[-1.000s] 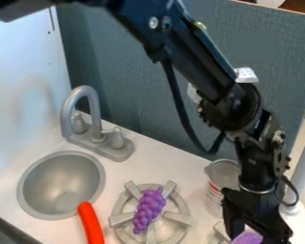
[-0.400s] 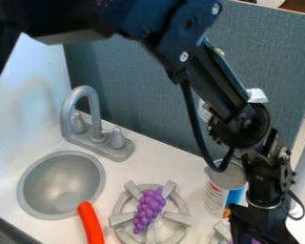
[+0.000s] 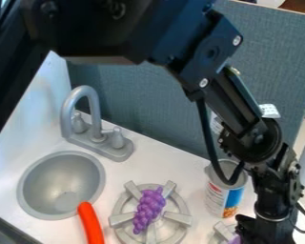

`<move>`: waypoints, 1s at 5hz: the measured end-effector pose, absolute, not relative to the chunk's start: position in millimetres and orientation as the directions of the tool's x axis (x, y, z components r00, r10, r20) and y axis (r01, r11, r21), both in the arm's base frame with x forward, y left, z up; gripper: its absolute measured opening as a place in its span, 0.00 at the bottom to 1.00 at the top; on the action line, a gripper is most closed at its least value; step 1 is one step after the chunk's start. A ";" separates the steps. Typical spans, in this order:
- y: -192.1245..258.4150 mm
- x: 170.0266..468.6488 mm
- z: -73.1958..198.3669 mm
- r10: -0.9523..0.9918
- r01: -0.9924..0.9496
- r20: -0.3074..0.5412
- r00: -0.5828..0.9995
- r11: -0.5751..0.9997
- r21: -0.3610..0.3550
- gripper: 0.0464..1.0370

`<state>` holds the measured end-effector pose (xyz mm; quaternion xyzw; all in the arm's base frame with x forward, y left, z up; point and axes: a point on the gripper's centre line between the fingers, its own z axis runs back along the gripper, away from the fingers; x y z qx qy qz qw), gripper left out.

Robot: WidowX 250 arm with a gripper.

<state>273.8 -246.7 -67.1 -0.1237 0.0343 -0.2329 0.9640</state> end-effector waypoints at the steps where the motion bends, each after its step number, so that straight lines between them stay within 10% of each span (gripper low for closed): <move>1: -246.5 273.6 -66.5 -0.451 0.434 -0.012 0.892 0.865 -0.254 0.37; 3: -235.6 269.9 -62.5 -0.482 0.468 -0.033 0.876 0.864 -0.187 0.07; 5: -203.3 246.4 -47.2 -0.404 0.401 -0.021 0.915 0.912 -0.083 0.05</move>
